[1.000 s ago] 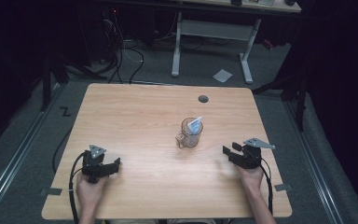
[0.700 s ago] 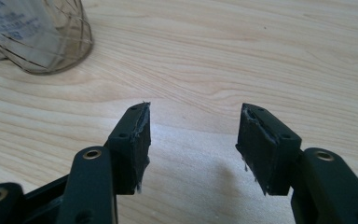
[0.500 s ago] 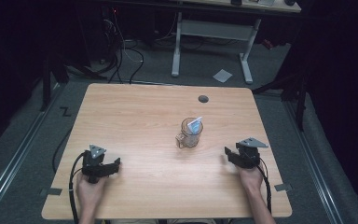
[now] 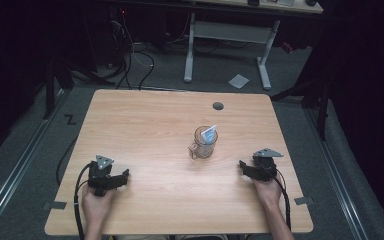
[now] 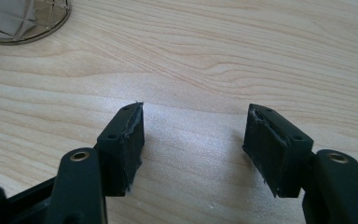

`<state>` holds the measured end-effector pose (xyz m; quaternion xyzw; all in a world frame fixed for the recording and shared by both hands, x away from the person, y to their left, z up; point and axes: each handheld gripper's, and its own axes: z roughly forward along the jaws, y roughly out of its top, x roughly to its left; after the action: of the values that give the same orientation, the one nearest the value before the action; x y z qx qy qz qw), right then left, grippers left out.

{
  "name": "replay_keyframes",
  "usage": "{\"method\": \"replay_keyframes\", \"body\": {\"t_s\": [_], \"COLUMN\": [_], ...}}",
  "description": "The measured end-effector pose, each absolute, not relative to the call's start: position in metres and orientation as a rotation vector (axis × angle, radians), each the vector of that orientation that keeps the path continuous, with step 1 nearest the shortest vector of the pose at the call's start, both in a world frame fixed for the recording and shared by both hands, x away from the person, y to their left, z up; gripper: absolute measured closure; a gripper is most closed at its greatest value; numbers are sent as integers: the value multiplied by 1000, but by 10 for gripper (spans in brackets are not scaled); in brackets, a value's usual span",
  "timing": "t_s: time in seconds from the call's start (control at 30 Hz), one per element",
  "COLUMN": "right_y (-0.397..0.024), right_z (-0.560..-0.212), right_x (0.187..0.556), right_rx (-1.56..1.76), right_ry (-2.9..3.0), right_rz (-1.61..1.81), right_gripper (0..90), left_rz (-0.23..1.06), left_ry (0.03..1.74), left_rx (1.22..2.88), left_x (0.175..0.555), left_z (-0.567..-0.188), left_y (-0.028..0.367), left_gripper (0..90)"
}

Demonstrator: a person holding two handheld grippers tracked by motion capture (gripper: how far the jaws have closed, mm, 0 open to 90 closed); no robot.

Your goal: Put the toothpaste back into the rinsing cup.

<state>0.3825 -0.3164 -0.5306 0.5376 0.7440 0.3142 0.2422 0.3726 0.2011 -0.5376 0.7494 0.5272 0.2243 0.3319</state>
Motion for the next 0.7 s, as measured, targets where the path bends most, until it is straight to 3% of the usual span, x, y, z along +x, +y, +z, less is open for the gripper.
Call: {"method": "replay_keyframes", "body": {"t_s": [0.7], "right_y": [-317], "right_z": [-531], "right_x": [383], "right_rx": [1469], "right_ry": [2041], "right_rz": [864], "right_gripper": [364], "left_rz": [586], "left_ry": [1377], "left_rx": [1958], "left_x": [372], "left_z": [-538], "left_y": [201], "left_gripper": [194]}}
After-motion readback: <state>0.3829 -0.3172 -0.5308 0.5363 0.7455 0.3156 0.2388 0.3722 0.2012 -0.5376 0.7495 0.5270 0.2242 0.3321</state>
